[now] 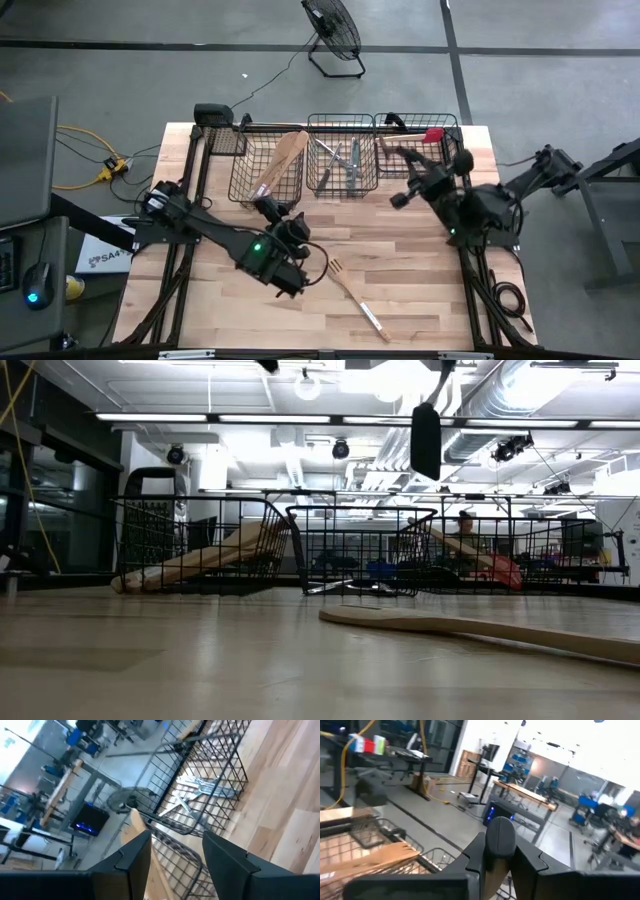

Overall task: Pick & Place Kitchen Items
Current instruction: Put the black spatula into the right wire basket, then put the wooden serving spoon into the left wire basket

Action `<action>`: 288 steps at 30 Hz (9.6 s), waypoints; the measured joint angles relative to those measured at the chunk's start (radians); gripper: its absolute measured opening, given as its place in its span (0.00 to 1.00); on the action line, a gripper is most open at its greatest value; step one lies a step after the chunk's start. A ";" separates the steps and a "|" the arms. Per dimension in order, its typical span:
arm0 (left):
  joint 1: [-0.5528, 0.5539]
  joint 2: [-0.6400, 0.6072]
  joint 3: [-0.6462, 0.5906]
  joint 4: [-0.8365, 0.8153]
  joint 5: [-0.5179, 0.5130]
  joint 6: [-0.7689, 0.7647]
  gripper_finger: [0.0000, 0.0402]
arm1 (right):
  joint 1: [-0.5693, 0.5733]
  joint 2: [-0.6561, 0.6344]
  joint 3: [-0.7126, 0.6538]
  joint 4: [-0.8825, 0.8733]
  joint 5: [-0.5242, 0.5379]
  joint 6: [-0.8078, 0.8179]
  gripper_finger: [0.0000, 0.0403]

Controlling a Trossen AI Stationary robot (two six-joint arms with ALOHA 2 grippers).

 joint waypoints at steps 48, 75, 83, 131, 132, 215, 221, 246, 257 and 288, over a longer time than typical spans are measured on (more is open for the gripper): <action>0.655 -0.343 -0.318 1.213 1.289 0.997 0.43 | -0.557 -0.005 0.000 -1.439 -0.581 0.541 0.12; 0.662 -0.451 -0.320 1.020 1.339 0.986 0.43 | -0.858 0.261 0.000 -1.317 -0.910 -0.250 0.12; 0.662 -0.451 -0.320 0.983 1.340 0.983 0.43 | -0.886 0.371 0.000 -1.317 -0.925 -0.304 0.12; 0.663 -0.494 -0.320 0.847 1.276 0.989 0.43 | -0.776 0.169 0.000 -1.231 -0.849 0.133 0.25; 0.663 -0.494 -0.319 0.836 1.271 0.991 0.43 | -0.767 0.144 0.000 -1.232 -0.851 0.169 0.25; 0.091 -0.677 -0.615 0.855 0.854 0.664 0.43 | 0.162 0.565 0.063 -0.786 -1.647 1.884 0.36; 0.091 -0.680 -0.614 0.844 0.834 0.640 0.43 | 0.162 0.589 0.063 -0.756 -1.428 1.887 0.33; 0.091 -0.682 -0.615 0.816 0.830 0.591 0.43 | 0.108 0.784 0.063 -0.587 -1.214 1.811 0.01; 0.091 -0.682 -0.615 0.815 0.828 0.589 0.43 | 0.111 0.793 0.062 -0.641 -1.209 1.647 0.01; 0.091 -0.682 -0.615 0.803 0.829 0.588 0.43 | 0.094 0.788 0.069 -0.977 -1.374 1.080 0.01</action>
